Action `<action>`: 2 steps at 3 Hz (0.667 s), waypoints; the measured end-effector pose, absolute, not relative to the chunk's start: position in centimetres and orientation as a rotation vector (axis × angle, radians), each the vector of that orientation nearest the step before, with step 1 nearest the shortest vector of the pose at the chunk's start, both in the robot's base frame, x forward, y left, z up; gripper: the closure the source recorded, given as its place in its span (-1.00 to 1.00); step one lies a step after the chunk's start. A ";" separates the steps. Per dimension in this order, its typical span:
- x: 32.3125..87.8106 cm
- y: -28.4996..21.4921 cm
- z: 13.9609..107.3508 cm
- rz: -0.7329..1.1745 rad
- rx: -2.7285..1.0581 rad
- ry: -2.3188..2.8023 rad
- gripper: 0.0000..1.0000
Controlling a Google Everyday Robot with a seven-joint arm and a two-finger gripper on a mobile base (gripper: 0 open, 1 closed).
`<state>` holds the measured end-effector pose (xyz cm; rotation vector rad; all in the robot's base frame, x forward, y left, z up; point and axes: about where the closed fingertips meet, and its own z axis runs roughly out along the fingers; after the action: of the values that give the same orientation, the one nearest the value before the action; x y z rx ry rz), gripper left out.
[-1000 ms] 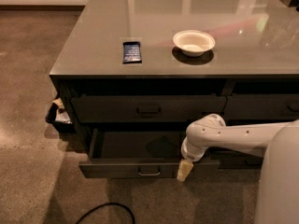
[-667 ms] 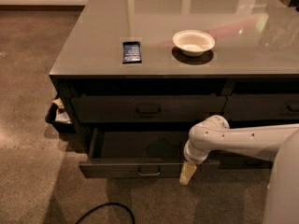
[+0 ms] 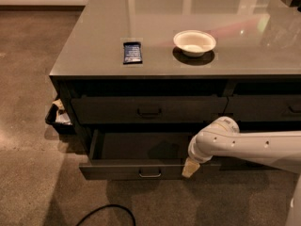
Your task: Open middle drawer
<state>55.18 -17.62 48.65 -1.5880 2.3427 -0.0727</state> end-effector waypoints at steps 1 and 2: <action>57.3 -17.1 49.4 -0.091 -1.574 2.291 -0.25; 59.7 -16.5 49.1 -0.082 -1.568 2.257 0.22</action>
Offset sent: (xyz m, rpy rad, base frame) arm 0.0771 0.0172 0.0048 0.0627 -0.1092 0.0359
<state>59.68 -16.51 49.12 -1.5677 2.2569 -0.0821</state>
